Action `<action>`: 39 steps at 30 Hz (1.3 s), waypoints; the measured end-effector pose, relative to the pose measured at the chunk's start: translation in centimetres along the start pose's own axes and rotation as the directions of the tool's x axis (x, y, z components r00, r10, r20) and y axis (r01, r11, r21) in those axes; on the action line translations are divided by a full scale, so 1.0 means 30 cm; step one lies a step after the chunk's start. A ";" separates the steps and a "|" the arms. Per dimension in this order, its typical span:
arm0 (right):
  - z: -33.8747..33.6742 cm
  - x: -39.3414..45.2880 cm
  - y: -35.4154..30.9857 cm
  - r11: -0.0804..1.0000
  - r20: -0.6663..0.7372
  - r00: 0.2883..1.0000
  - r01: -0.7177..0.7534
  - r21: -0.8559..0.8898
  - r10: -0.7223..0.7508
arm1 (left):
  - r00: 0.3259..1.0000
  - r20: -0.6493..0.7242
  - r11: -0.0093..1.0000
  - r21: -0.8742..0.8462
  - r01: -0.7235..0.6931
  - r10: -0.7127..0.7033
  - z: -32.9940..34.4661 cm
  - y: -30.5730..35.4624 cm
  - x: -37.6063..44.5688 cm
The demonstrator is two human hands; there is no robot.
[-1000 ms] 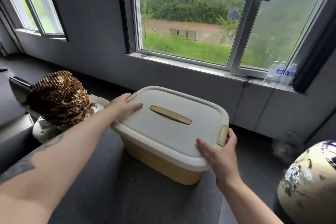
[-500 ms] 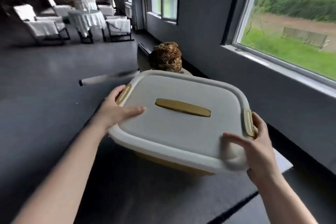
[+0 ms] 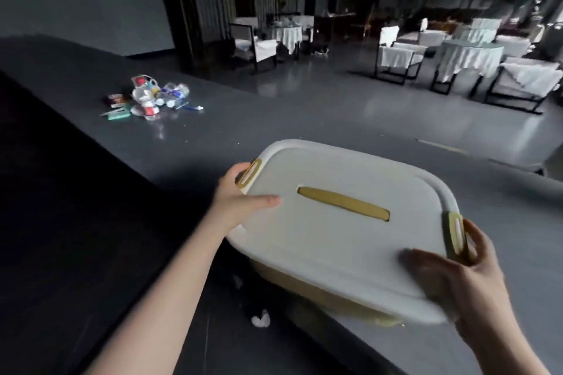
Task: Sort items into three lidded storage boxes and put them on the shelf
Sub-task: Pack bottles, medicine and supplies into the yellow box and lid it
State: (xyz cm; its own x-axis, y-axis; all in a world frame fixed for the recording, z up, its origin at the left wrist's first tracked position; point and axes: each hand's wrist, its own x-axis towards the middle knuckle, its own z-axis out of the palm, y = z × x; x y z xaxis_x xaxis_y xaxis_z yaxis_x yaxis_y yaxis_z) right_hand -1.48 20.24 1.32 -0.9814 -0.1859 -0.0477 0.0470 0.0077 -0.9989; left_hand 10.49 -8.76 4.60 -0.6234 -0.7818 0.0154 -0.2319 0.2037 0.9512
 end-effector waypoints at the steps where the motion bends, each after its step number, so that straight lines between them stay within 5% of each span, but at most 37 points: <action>1: 0.084 -0.015 0.000 1.000 0.043 0.999 0.004 -0.002 -0.004 | 0.999 -0.034 1.000 0.005 0.012 -0.012 -0.086 -0.034 0.014; 8: 0.665 -0.097 0.066 0.999 0.189 0.982 0.026 -0.040 -0.018 | 0.983 -0.166 0.997 -0.020 0.069 -0.072 -0.619 -0.274 0.170; 17: 1.295 -0.163 0.125 0.999 0.172 0.985 -0.028 0.019 0.025 | 0.988 -0.132 0.994 0.059 0.087 -0.079 -1.106 -0.424 0.545; 39: 1.968 0.361 0.143 0.998 -0.027 0.999 0.046 -0.035 -0.047 | 0.997 -0.017 0.996 0.044 0.074 -0.074 -1.151 -0.513 1.489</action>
State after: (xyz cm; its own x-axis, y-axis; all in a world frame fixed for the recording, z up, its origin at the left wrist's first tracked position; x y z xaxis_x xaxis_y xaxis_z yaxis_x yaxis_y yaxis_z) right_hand -0.93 -39.75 -3.40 -0.9872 -0.1595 -0.0003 -0.0051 0.0332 -0.9994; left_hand 12.01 -67.17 1.30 -0.5920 -0.8044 -0.0494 -0.3104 0.1710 0.9351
